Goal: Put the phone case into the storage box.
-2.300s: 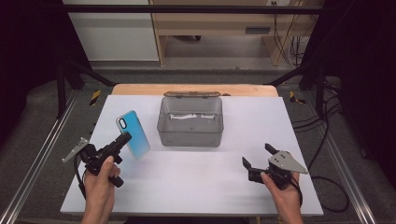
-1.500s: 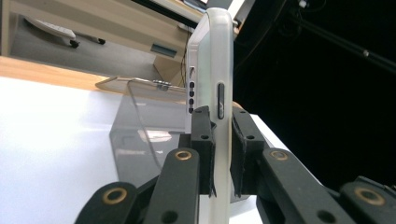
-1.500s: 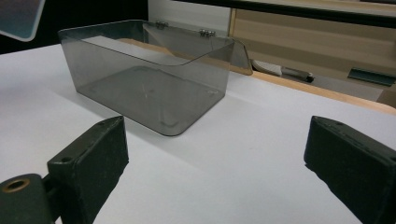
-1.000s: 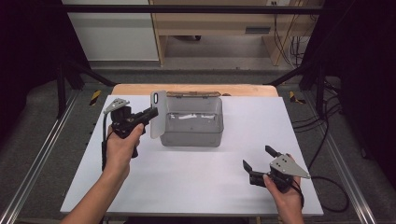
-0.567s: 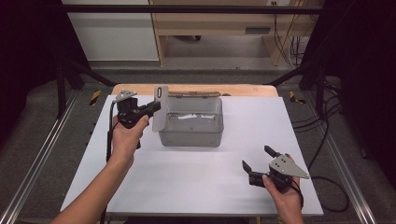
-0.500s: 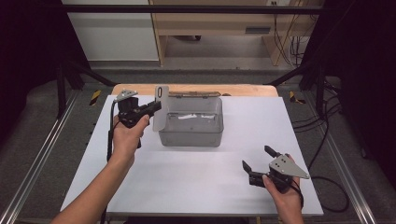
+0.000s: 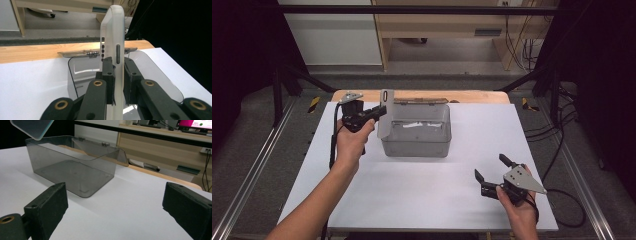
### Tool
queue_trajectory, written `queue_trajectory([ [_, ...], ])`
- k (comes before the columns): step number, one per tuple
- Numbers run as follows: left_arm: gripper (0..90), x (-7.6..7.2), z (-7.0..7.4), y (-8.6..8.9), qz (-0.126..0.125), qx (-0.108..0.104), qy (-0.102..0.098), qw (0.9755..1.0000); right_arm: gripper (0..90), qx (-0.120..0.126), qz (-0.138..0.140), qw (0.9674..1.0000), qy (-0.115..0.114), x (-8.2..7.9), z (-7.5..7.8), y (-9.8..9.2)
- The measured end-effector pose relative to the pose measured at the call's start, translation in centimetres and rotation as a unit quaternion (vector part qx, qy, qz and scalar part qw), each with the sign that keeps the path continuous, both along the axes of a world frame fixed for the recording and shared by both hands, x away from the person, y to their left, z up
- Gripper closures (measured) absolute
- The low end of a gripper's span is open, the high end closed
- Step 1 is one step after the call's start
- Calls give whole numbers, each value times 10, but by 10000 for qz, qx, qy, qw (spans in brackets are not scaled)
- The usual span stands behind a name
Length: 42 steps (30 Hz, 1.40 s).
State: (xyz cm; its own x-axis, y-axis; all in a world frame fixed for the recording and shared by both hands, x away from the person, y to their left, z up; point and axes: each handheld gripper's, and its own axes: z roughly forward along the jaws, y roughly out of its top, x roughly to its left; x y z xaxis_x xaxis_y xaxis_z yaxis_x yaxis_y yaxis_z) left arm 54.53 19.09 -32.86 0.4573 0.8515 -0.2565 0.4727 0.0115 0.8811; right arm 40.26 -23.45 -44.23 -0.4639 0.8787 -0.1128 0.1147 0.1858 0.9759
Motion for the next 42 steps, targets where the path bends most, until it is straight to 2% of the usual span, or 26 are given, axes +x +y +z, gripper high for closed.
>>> queue_trajectory([
  [12,810,4,11,-12,-94,116,-23,9999,50,46,2,9999,146,1,-1,-4],
  [22,811,9,9,-14,-38,80,88,9999,50,79,39,9998,174,0,-1,-4],
  [30,811,13,12,-18,-40,163,103,9998,50,92,70,9997,226,0,-1,-3],
  [42,810,17,10,-19,9,199,240,9995,49,60,95,9995,279,0,-1,-2],
])
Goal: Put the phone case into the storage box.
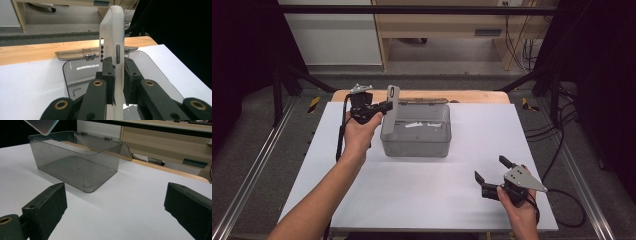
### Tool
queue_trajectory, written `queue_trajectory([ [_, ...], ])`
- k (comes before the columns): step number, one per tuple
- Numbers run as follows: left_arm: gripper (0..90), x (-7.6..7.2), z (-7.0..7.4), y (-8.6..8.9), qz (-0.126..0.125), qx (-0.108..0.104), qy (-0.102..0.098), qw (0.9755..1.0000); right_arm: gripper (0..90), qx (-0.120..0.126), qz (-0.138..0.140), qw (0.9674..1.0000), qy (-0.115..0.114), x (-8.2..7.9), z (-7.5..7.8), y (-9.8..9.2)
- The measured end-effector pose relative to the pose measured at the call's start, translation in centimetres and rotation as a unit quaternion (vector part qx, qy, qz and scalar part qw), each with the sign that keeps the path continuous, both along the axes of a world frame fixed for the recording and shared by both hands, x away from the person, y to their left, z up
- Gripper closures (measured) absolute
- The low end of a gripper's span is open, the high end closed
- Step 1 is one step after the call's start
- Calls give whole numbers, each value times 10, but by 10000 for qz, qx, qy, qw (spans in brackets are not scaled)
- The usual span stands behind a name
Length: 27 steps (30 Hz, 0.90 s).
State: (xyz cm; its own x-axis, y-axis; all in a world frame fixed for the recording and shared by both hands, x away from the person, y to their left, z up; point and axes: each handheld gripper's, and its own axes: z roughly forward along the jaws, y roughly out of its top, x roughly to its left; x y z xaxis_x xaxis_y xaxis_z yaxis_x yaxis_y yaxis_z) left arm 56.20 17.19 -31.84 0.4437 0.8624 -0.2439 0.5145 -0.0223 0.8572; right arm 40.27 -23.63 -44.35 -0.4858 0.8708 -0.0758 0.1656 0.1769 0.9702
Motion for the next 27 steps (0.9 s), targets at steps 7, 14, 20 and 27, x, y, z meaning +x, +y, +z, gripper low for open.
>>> queue_trajectory([
  [7,811,3,-3,1,41,-1,33,10000,50,-21,22,10000,19,0,0,1],
  [14,810,4,-5,-1,44,-14,63,10000,50,-45,22,10000,-4,-1,0,1],
  [20,810,4,-9,-4,40,-33,97,9999,50,-53,28,10000,-1,-1,0,1],
  [27,810,4,-14,-6,29,-35,151,9999,50,-57,36,10000,13,0,0,2],
])
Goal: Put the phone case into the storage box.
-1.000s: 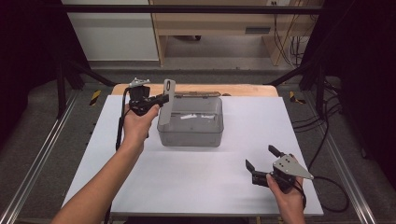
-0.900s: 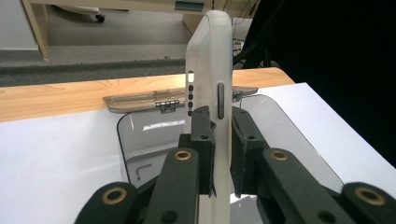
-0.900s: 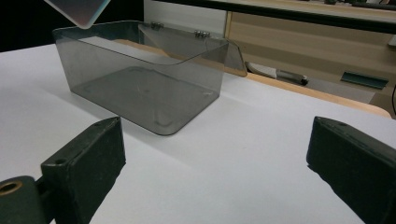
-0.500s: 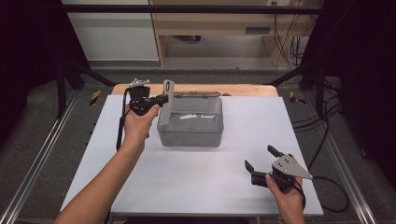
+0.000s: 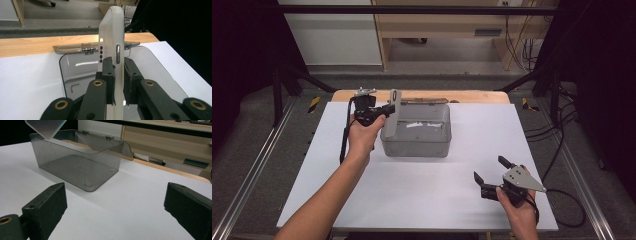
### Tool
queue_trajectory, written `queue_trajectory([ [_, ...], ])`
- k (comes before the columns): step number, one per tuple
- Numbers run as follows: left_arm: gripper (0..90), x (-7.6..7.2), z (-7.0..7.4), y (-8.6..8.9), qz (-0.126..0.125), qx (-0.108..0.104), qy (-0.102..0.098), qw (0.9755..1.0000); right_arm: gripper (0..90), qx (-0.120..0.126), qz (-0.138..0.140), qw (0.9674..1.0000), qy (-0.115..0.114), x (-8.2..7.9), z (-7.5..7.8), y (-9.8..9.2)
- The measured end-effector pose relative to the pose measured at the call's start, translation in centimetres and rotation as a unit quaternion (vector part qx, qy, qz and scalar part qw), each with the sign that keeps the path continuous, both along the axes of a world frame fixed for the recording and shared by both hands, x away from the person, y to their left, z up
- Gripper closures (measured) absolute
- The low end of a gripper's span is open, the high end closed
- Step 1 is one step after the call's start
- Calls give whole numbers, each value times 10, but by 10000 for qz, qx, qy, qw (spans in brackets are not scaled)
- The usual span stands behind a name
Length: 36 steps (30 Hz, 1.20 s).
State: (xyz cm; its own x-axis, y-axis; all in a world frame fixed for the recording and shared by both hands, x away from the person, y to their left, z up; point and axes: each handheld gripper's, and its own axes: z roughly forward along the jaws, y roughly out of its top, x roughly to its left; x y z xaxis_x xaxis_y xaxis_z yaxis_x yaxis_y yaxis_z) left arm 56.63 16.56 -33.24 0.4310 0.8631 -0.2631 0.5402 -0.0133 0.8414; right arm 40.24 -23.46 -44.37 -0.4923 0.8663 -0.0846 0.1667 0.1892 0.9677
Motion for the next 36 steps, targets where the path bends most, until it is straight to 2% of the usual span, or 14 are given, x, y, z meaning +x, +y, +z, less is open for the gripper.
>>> queue_trajectory([
  [11,811,1,-2,1,4,-31,43,10000,51,4,22,10000,31,0,-1,1],
  [17,811,2,-1,2,45,-147,74,9999,51,-11,33,10000,10,-1,0,2],
  [36,811,6,-4,5,130,-161,107,9997,50,-27,28,10000,1,-1,0,1],
])
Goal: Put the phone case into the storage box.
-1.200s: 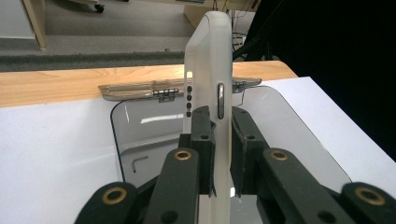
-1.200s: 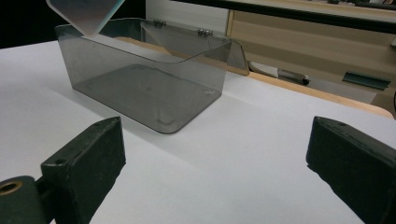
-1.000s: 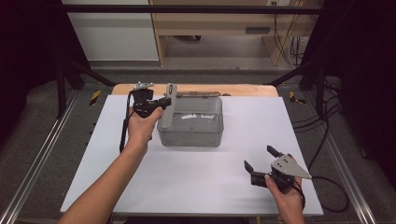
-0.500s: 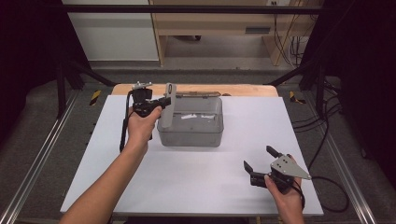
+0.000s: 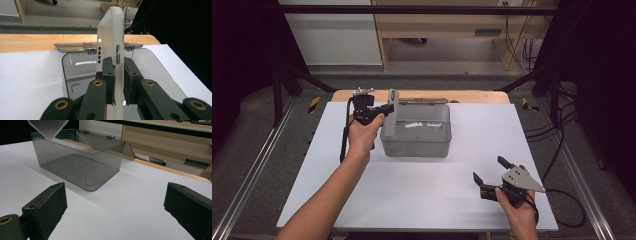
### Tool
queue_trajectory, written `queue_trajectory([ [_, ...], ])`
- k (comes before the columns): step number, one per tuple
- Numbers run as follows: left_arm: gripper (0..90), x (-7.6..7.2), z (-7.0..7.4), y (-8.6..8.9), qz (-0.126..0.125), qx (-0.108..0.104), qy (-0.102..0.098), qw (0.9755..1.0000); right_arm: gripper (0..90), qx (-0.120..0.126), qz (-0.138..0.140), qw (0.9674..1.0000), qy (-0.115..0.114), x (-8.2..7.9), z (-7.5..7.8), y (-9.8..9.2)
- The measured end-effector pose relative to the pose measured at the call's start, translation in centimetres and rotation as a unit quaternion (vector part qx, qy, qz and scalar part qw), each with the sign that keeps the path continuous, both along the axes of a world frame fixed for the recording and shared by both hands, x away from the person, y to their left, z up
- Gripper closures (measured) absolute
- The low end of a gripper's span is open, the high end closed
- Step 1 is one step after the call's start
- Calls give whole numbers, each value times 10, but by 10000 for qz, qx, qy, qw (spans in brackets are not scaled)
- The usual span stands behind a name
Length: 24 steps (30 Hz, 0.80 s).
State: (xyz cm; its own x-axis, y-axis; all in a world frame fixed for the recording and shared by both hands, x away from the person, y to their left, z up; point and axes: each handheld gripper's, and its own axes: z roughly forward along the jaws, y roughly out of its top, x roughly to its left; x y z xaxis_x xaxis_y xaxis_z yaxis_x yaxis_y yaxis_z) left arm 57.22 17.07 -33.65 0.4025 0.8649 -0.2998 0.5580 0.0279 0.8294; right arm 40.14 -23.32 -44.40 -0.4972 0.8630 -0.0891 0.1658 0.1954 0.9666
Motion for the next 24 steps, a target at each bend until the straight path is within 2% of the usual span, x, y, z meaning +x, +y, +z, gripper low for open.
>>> queue_trajectory([
  [20,811,2,-1,4,81,15,51,10000,51,-12,4,10000,1,0,0,0],
  [24,811,3,-3,5,101,80,99,9999,51,-20,8,10000,5,0,0,0],
])
